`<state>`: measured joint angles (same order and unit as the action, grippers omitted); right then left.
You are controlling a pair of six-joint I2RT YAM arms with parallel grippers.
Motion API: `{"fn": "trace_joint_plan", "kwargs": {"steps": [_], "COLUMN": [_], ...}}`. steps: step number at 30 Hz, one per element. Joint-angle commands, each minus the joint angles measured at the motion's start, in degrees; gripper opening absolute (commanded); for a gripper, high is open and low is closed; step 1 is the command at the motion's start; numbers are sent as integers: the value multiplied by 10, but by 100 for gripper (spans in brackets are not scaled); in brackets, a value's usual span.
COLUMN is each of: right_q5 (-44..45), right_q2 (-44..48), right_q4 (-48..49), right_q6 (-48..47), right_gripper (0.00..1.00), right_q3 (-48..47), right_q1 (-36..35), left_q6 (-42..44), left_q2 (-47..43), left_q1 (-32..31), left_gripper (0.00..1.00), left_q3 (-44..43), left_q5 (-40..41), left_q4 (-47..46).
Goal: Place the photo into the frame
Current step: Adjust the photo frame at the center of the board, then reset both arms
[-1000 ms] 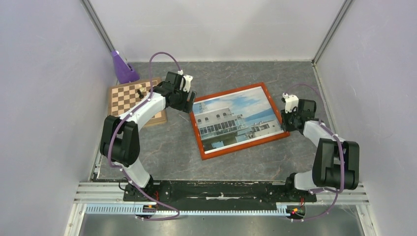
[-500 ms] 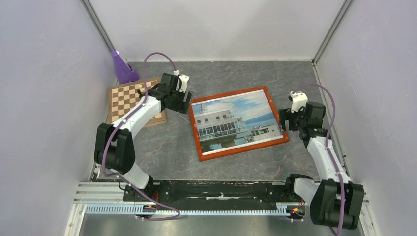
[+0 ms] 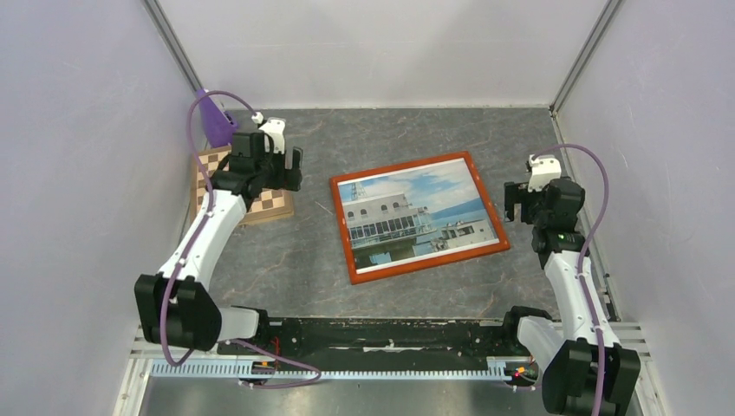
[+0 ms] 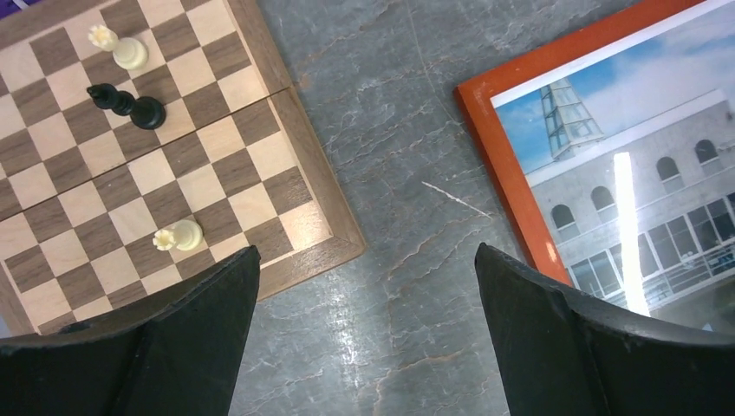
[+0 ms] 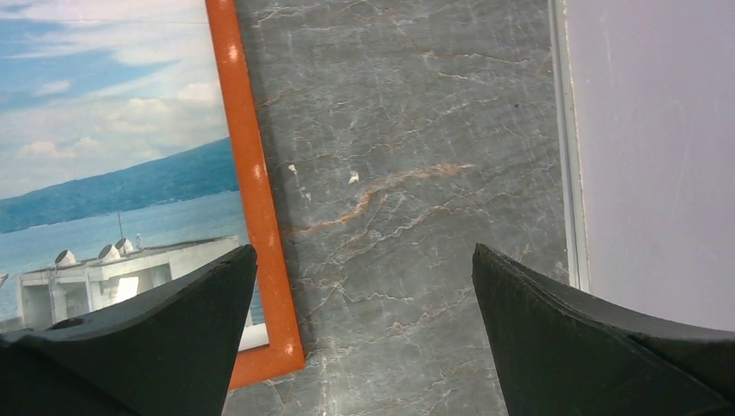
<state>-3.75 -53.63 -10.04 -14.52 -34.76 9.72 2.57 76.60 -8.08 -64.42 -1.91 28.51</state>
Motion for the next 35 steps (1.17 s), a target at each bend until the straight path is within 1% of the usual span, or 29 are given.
{"fn": "trace_joint_plan", "kwargs": {"steps": [1, 5, 8, 21, 35], "right_q5": [34, 34, 62, 97, 96], "right_q2": [8, 20, 28, 72, 91], "right_q4": [22, 26, 36, 61, 64], "right_q6": [35, 56, 57, 10, -1], "right_gripper": [98, 98, 98, 98, 98], "right_q3": [-35, -38, -35, 4, 16], "right_q1": [3, 3, 3, 4, 8], "left_q6": [-15, -20, -36, -34, -33], "left_q2": [-62, -106, -134, -167, -171], "left_q1": [1, 1, 1, 1, 1], "left_gripper": [100, 100, 100, 100, 100], "left_q3": [20, 49, 67, 108, 121], "left_q5": [-18, -33, -40, -69, -69], "left_q4": [-35, -69, -92, -143, -153]}}
